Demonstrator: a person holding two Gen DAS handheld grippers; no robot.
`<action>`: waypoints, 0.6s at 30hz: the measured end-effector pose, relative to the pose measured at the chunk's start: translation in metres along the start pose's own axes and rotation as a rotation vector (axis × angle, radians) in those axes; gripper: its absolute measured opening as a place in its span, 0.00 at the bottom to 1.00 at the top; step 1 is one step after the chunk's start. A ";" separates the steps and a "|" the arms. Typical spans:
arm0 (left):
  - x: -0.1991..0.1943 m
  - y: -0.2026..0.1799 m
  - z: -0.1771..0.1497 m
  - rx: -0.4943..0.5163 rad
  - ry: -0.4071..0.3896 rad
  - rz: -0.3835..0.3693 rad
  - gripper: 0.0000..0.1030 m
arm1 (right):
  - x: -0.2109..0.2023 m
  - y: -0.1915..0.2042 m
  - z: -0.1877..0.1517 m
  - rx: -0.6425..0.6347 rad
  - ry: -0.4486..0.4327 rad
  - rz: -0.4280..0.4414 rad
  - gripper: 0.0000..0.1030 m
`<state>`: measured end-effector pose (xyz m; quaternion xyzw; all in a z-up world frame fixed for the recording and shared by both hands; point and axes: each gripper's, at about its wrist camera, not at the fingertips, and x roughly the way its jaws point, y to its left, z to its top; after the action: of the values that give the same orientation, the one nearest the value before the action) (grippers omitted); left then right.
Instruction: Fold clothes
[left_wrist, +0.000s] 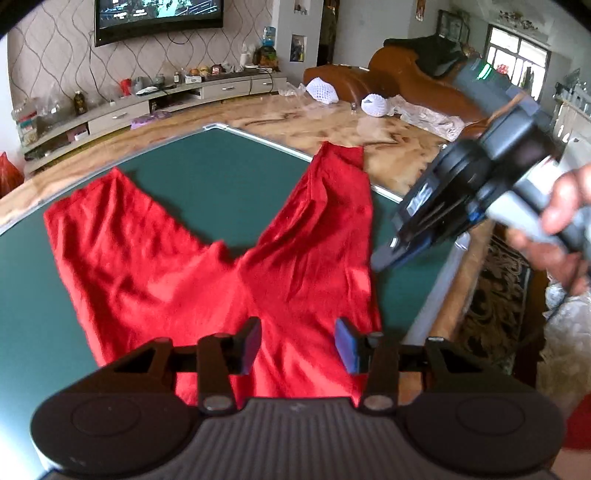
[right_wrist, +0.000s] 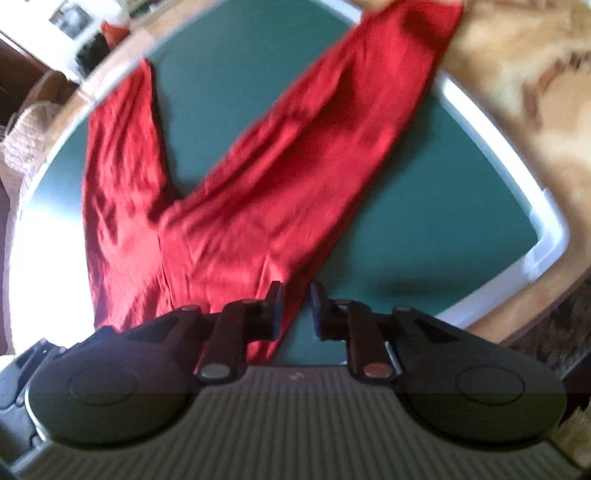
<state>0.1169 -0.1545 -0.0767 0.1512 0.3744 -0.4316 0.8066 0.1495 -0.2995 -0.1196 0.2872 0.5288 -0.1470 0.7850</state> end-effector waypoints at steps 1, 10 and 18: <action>0.008 -0.003 0.004 -0.005 0.003 0.000 0.49 | -0.007 0.000 0.006 -0.020 -0.034 0.004 0.19; 0.061 -0.017 0.004 0.000 0.072 -0.021 0.49 | 0.027 0.028 0.073 -0.285 -0.041 0.028 0.19; 0.063 -0.027 -0.002 0.067 0.068 0.001 0.49 | 0.075 0.061 0.091 -0.488 0.003 -0.027 0.18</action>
<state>0.1159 -0.2060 -0.1218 0.1928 0.3870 -0.4382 0.7881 0.2794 -0.3009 -0.1449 0.0822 0.5537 -0.0249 0.8283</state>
